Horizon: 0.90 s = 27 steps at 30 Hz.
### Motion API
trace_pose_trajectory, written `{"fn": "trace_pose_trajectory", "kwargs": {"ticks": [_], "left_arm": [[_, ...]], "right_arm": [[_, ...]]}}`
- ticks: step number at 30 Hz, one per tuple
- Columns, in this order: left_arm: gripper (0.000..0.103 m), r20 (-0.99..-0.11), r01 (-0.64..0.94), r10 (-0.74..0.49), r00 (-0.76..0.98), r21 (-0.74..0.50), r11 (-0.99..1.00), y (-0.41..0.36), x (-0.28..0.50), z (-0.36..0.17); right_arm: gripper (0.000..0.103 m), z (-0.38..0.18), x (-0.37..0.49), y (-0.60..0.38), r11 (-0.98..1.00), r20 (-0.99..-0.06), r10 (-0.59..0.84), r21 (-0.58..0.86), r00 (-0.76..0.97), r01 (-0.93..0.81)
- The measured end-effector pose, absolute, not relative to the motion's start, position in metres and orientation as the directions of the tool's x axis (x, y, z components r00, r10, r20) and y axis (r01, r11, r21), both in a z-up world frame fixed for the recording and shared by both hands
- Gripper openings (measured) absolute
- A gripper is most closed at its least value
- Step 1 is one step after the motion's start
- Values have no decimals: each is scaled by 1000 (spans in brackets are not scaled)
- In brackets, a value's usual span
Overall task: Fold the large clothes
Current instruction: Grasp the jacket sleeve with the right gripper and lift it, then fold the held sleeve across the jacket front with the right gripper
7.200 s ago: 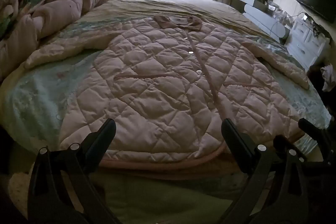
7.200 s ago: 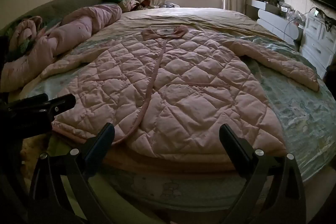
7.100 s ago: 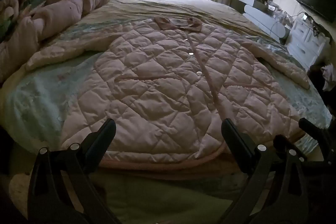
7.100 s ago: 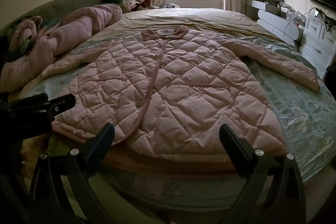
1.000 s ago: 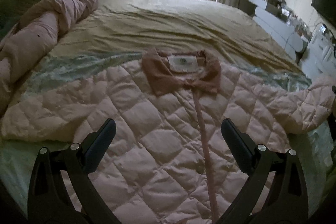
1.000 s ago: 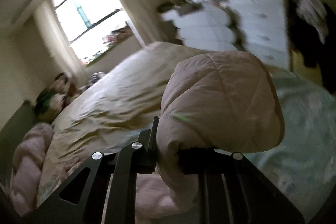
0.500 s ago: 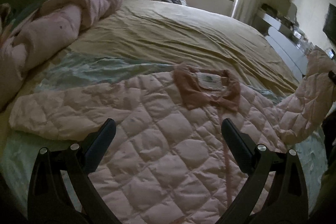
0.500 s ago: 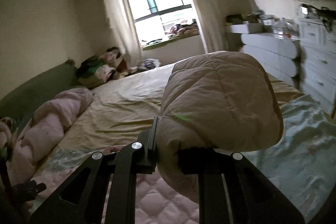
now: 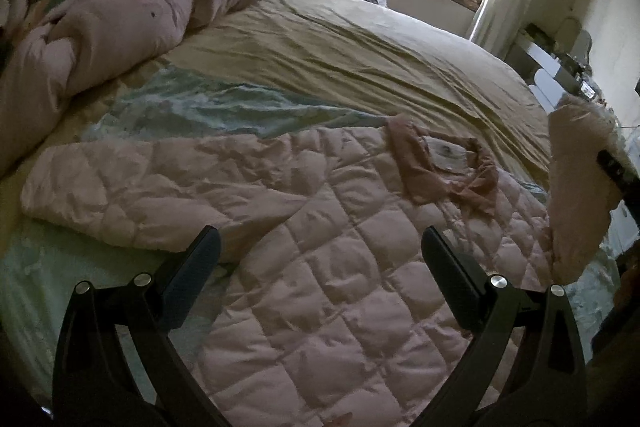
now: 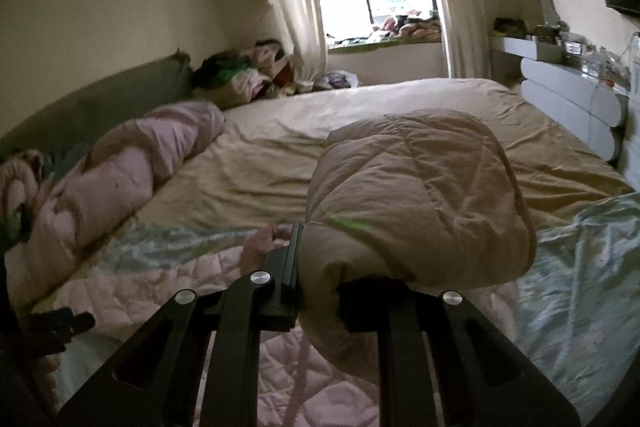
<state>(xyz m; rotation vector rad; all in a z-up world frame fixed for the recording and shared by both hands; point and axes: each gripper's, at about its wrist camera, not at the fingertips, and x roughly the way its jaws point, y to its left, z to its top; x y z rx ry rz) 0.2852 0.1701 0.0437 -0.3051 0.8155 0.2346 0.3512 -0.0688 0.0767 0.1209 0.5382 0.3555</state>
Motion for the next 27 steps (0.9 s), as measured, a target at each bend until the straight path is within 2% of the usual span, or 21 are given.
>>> {"fn": "trace_pose_trajectory", "kwargs": {"ticks": [7, 13, 14, 15, 18, 20, 21, 22, 23, 27], "left_arm": [[94, -756, -331, 63, 651, -208, 920, 186, 283, 26], [94, -775, -328, 37, 630, -223, 918, 188, 282, 8], [94, -781, -323, 30, 624, -223, 920, 187, 282, 4], [94, -783, -319, 23, 621, -226, 920, 186, 281, 1], [94, -785, -300, -20, 619, -260, 918, 187, 281, -7], [94, -791, -300, -43, 610, -280, 912, 189, 283, -12], [94, -794, -302, -65, 605, -305, 903, 190, 284, -15], [94, -792, -301, -80, 605, -320, 898, 190, 284, -16], [94, -787, -302, -98, 609, -344, 889, 192, 284, -16], [94, -760, -301, -128, 637, -398, 866, 196, 282, -11]], "right_arm": [[15, 25, 351, -24, 926, -557, 371, 165, 743, -338], [23, -36, 352, -7, 920, -667, 389, 244, 635, -308], [29, -47, 350, -8, 917, -683, 398, 276, 612, -288], [41, -56, 347, -12, 913, -698, 407, 315, 589, -258], [57, -64, 334, -29, 870, -677, 471, 461, 565, -173], [62, -58, 327, -38, 871, -658, 451, 473, 603, -134], [57, -53, 324, -43, 872, -642, 432, 477, 634, -112], [43, -49, 323, -45, 864, -625, 440, 490, 645, -114], [24, -44, 323, -43, 857, -606, 460, 495, 649, -145], [22, -28, 310, -15, 877, -597, 476, 378, 646, -297]]}}
